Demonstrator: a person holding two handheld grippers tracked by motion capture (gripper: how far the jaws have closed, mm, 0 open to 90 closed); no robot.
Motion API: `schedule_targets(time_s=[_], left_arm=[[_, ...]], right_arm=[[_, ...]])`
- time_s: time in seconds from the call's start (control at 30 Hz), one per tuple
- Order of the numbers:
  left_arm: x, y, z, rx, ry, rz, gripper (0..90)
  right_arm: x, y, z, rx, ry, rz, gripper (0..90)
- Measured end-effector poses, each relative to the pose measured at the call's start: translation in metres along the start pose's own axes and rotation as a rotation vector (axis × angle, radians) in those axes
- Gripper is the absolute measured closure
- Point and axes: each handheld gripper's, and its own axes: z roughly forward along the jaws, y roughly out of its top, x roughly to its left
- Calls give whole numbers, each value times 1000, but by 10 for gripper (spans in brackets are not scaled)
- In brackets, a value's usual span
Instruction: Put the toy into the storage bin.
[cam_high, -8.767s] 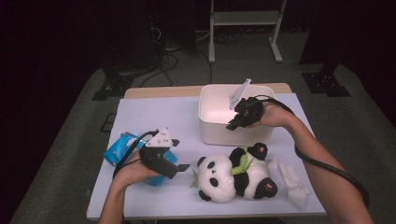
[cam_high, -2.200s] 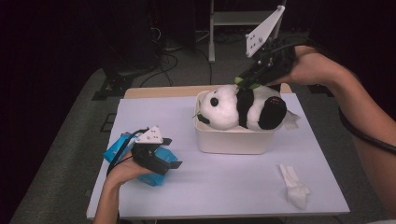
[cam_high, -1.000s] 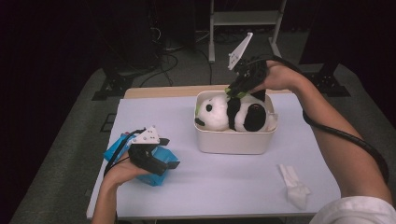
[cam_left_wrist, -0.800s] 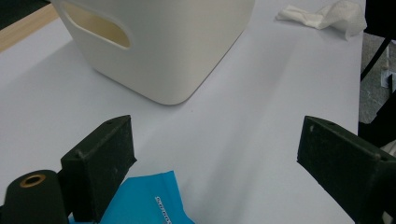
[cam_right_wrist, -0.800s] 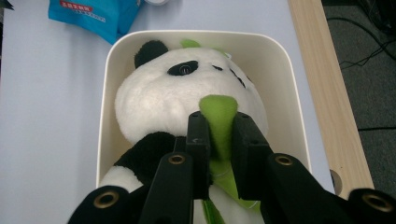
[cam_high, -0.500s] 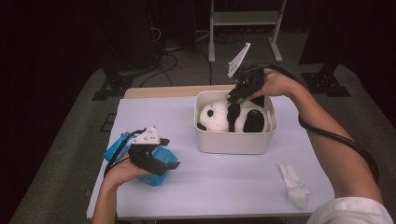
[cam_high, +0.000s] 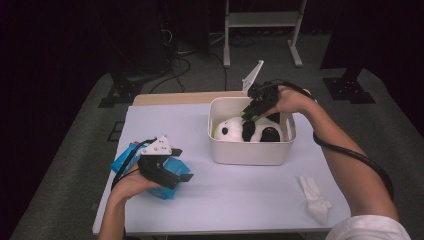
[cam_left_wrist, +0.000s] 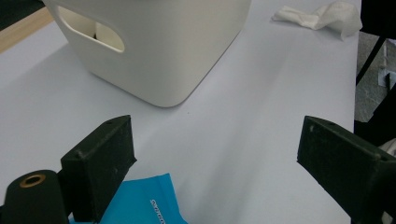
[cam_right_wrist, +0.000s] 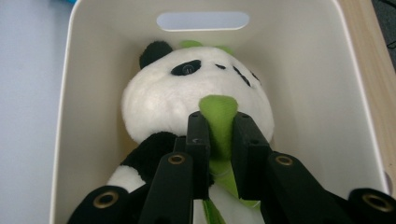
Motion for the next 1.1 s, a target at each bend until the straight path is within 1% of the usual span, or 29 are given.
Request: schedule_targets(time_s=[0.2, 0.3, 0.33, 0.37, 0.47, 0.73, 0.83, 1.07, 1.1], left_arm=[[-1, -1, 1, 1, 4, -3, 99], [-2, 0, 2, 6, 0, 1, 99], [-2, 0, 3, 7, -5, 1, 99], [-2, 0, 4, 10, -4, 1, 99], [-3, -1, 5, 13, -6, -2, 99], [-3, -1, 3, 11, -2, -1, 99], [-3, -2, 2, 13, 2, -4, 98], [-4, -4, 4, 22, 1, -7, 99], [-4, -4, 3, 21, 2, -6, 99]], right_arm=[[-1, -7, 6, -23, 3, 10, 779], [1, -13, 9, -32, 9, 21, 778], [0, -14, 10, -39, 10, 16, 777], [1, -17, 11, -43, 14, 25, 777], [2, -20, 11, -58, 14, 32, 775], [3, -20, 11, -59, 12, 36, 758], [3, -20, 12, -58, 20, 51, 738], [5, -23, 8, -67, 21, 52, 693], [6, -25, 6, -70, 14, 55, 686]])
